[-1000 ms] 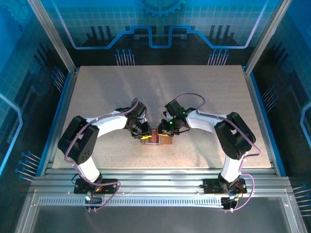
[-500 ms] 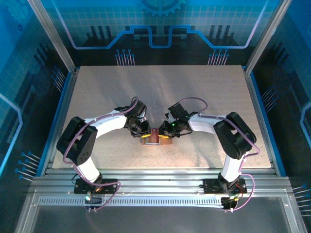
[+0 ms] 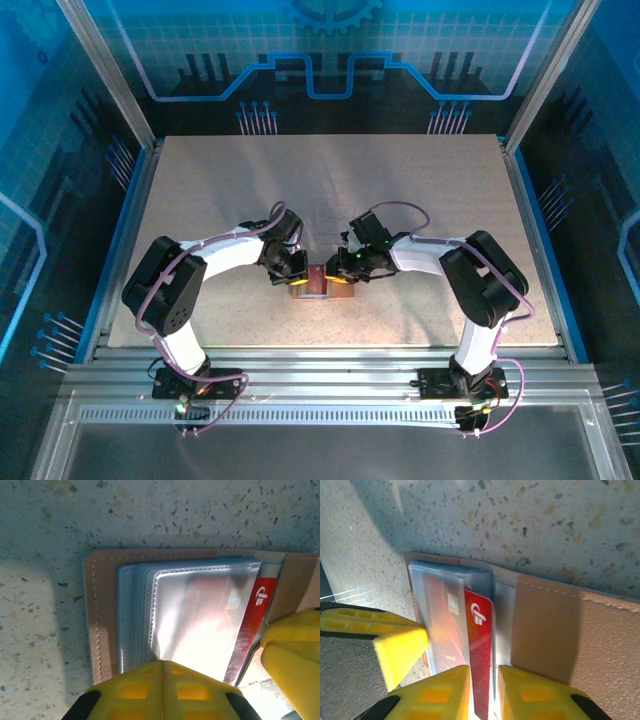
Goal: Take the credit cards out of the card holder
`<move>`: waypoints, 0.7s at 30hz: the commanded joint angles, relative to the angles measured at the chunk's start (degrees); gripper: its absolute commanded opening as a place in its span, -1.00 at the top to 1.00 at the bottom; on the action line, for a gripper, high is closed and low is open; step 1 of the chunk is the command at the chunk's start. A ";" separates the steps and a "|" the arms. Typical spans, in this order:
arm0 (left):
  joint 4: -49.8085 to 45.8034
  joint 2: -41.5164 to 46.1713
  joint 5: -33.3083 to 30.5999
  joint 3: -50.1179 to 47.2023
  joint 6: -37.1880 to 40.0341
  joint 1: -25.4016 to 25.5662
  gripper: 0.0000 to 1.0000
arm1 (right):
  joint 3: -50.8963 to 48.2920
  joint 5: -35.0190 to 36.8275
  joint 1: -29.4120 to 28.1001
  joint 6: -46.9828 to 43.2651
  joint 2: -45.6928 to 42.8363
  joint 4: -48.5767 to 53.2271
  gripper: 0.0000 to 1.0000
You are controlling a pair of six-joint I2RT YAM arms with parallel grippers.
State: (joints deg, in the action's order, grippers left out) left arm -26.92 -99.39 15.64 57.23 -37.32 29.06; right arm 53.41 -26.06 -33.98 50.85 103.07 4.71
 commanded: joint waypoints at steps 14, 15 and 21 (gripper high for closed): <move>-2.13 -1.28 -0.80 -0.28 0.81 0.17 0.88 | -2.69 -4.70 1.10 3.02 2.63 -7.70 0.57; -2.17 -1.28 -0.83 -0.34 0.84 0.20 0.88 | -2.69 -4.75 1.10 3.03 2.67 -7.78 0.56; -2.25 -1.11 -0.85 -0.19 0.76 0.16 0.88 | -2.69 -4.81 1.11 2.82 3.36 -7.55 0.58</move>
State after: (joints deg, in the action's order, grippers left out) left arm -26.92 -99.44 15.64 57.23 -37.32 29.06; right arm 51.42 -29.67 -33.56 53.19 105.14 -2.37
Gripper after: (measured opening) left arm 0.063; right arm 0.214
